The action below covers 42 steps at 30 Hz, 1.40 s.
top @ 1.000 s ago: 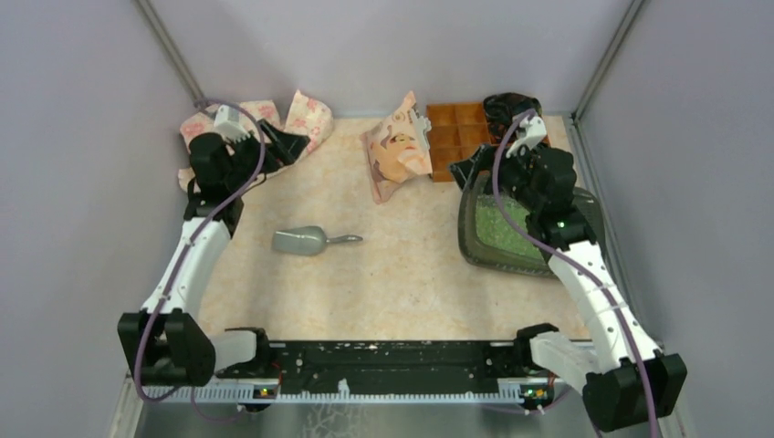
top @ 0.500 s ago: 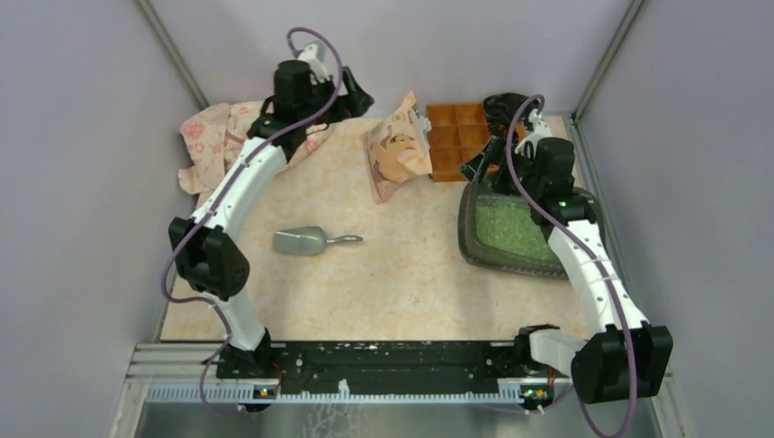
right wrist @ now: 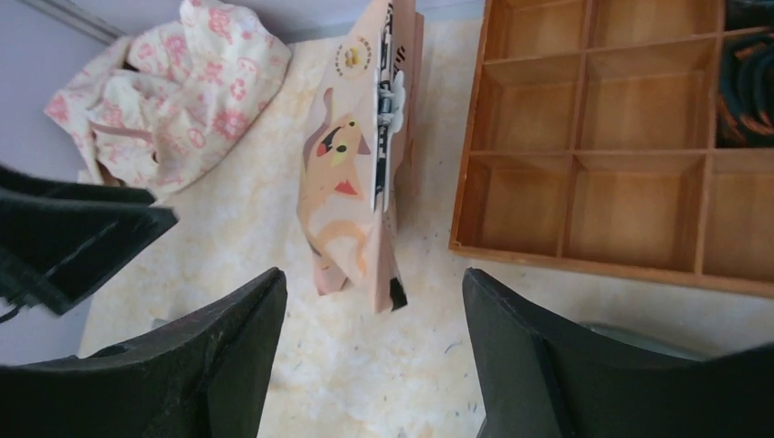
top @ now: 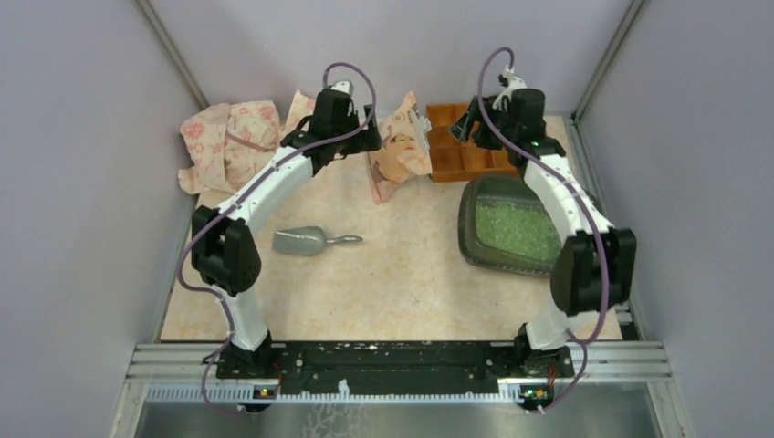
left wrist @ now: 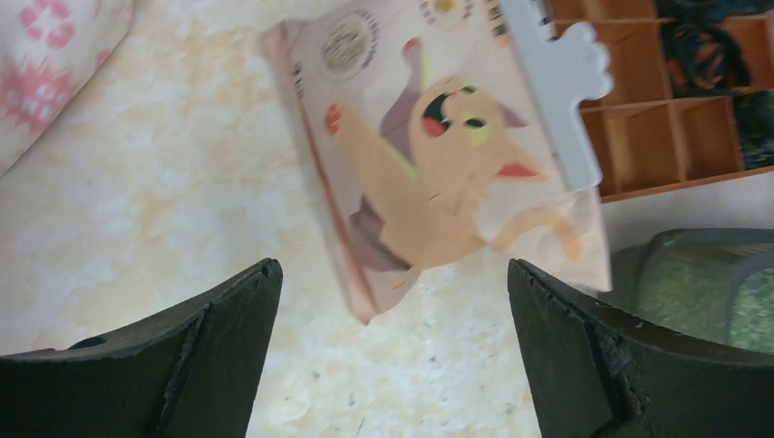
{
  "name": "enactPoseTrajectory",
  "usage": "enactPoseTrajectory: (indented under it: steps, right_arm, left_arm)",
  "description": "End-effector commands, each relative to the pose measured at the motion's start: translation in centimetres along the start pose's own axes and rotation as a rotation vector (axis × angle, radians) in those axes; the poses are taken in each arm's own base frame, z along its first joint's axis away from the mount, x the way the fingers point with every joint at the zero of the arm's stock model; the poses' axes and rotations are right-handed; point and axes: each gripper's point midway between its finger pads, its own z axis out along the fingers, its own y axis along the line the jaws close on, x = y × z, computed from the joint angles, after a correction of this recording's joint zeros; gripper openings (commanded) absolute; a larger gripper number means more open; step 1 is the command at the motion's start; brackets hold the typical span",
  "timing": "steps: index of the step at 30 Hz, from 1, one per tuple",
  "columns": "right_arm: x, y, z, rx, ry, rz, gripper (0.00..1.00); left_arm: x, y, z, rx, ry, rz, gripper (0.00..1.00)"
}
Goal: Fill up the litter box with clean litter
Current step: Move the cat litter bag to the center of the board.
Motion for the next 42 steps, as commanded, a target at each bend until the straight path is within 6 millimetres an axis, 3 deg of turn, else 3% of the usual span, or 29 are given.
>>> enactPoseTrajectory:
  steps: [1,5,12,18,22,24,30,33,35,39,42]
  right_arm:
    - [0.2,2.0,5.1,-0.035,0.045,-0.132,0.7]
    - [2.1,2.2,8.3,-0.03,0.103,-0.135,0.63]
    - [5.4,2.5,10.6,0.022,0.159,-0.168,0.59]
    - [7.6,2.2,11.7,0.07,0.195,-0.189,0.55]
    - [8.3,2.1,12.2,0.078,0.211,-0.183,0.42]
    - [8.7,2.0,12.3,0.082,0.22,-0.179,0.36]
    - [10.1,1.6,12.8,0.097,0.256,-0.182,0.33]
    - [10.5,1.9,12.7,0.092,0.266,-0.179,0.16]
    - [10.4,2.5,12.3,0.086,0.261,-0.19,0.0]
    - [10.6,4.8,10.8,0.071,0.255,-0.25,0.0]
    - [11.8,7.1,9.0,0.052,0.271,-0.298,0.0]
  left_arm:
    - [-1.0,2.0,-3.0,-0.063,-0.05,0.014,0.99]
    - [0.9,4.3,-4.3,-0.091,-0.008,-0.033,0.99]
    - [2.6,9.5,-6.7,-0.12,0.015,-0.139,0.99]
    - [2.6,10.6,-8.7,-0.162,-0.015,-0.113,0.99]
    - [2.7,10.9,-9.3,-0.178,-0.019,-0.103,0.99]
    - [2.9,11.1,-9.4,-0.181,-0.017,-0.101,0.99]
    - [3.3,11.5,-9.9,-0.197,-0.026,-0.111,0.99]
    - [3.4,11.6,-10.1,-0.203,-0.027,-0.111,0.99]
    - [3.4,11.7,-10.2,-0.207,-0.028,-0.113,0.99]
    - [3.4,12.1,-10.6,-0.23,-0.037,-0.134,0.99]
    - [3.3,11.9,-11.0,-0.222,-0.052,-0.157,0.99]
